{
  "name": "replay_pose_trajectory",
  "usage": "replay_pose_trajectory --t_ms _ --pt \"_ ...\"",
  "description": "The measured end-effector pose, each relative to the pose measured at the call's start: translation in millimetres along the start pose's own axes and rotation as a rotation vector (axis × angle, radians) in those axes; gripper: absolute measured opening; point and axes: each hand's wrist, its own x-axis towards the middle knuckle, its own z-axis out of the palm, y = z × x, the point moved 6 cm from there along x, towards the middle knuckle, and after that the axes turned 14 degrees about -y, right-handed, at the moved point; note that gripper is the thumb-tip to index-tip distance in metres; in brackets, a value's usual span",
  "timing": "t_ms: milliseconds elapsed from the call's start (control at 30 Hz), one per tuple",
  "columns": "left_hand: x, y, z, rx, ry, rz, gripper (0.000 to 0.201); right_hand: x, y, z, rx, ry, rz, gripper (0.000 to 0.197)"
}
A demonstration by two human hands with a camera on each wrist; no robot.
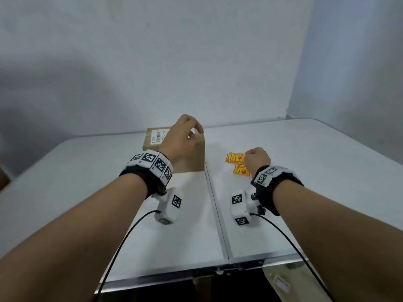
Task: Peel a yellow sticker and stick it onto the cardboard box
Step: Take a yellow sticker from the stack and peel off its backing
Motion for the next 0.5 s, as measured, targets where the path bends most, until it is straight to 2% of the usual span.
replay_pose_trajectory --t_ms 100,233,300,500 --pt "-8 -1 11 -0.058 -0.054 -0.068 0.022 -5 16 4 -0.005 -0.022 0.048 0.033" --pt "-18 -10 40 -0.350 -0.296 -0.267 0.021 -9 29 16 -0.127 -0.075 0.092 0.042" --pt "-24 -13 51 -0.447 -0.377 -0.296 0.020 -10 30 18 -0.163 -0.069 0.082 0.045" --pt "-40 -23 59 -0.511 -0.381 -0.325 0.016 -10 33 24 -0.156 -0.083 0.115 0.041"
